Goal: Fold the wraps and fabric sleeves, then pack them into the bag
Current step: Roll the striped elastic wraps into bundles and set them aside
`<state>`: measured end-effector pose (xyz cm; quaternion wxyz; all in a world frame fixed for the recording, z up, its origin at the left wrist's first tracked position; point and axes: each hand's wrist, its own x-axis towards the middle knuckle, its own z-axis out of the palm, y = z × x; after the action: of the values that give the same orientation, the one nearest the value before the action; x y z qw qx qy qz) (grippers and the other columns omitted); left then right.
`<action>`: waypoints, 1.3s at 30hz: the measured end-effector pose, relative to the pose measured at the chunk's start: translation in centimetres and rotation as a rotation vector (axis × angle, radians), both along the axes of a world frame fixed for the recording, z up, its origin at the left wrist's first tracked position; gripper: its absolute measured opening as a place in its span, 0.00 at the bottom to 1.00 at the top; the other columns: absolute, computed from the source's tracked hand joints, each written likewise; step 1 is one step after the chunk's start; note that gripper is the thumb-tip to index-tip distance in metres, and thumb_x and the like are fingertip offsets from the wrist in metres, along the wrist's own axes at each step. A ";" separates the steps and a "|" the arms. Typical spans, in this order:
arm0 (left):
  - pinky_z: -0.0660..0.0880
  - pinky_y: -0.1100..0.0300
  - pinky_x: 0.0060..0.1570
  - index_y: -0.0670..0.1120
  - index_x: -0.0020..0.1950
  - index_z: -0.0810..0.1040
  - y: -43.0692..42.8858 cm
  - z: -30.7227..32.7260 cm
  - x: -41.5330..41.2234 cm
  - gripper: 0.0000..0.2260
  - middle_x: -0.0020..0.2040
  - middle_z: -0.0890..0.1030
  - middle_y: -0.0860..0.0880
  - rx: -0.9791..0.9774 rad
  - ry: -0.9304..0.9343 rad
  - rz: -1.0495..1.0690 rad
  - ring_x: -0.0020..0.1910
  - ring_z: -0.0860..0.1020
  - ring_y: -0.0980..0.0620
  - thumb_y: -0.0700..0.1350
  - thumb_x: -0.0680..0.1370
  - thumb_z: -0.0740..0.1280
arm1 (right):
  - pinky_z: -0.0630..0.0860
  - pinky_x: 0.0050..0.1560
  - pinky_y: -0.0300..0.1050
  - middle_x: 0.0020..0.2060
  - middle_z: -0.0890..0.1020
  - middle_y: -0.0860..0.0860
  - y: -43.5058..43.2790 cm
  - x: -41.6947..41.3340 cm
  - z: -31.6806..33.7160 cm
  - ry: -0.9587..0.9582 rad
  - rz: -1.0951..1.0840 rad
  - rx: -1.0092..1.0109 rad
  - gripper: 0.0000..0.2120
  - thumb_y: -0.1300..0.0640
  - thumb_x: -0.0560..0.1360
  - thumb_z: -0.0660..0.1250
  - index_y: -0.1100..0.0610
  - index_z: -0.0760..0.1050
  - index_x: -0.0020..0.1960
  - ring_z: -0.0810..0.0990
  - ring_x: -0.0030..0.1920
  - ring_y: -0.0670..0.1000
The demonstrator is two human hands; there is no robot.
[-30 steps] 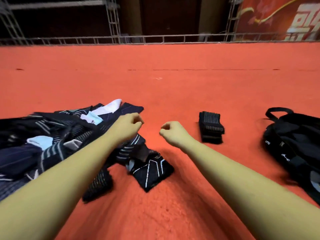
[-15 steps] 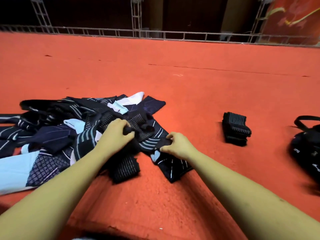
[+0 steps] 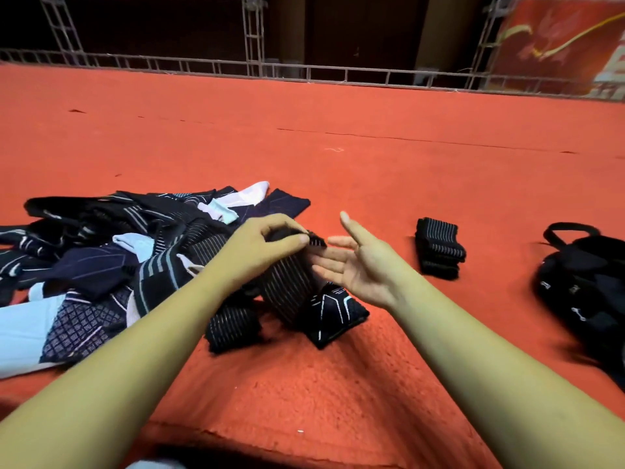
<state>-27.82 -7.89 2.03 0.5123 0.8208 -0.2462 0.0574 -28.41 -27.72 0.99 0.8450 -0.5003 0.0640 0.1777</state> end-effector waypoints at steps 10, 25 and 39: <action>0.74 0.57 0.47 0.49 0.40 0.80 -1.7 -7.1 -5.2 0.11 0.41 0.81 0.47 -0.422 0.412 -0.028 0.45 0.79 0.52 0.57 0.73 0.69 | 0.70 0.24 0.37 0.27 0.78 0.50 0.1 -5.6 -5.3 0.036 -0.273 -0.191 0.09 0.70 0.75 0.67 0.59 0.72 0.47 0.75 0.23 0.43; 0.60 0.67 0.25 0.47 0.39 0.77 -3.6 -14.7 -8.3 0.11 0.28 0.68 0.56 -0.392 0.551 0.195 0.26 0.63 0.59 0.41 0.82 0.64 | 0.77 0.39 0.38 0.39 0.85 0.51 0.5 -9.4 -12.2 -0.189 -0.235 -0.524 0.02 0.62 0.77 0.69 0.60 0.79 0.46 0.81 0.37 0.45; 0.56 0.69 0.17 0.45 0.40 0.76 -4.3 -13.8 -4.7 0.08 0.26 0.71 0.53 -0.735 0.894 0.541 0.18 0.63 0.60 0.43 0.79 0.70 | 0.69 0.42 0.43 0.37 0.80 0.47 -1.2 -11.0 -13.4 -0.408 -0.078 -0.623 0.12 0.51 0.74 0.66 0.61 0.79 0.44 0.75 0.39 0.45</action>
<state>-32.53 -12.18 -11.77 0.7810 0.5693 0.2431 -0.0823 -39.44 -28.96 -12.45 0.6537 -0.7557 -0.0359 0.0142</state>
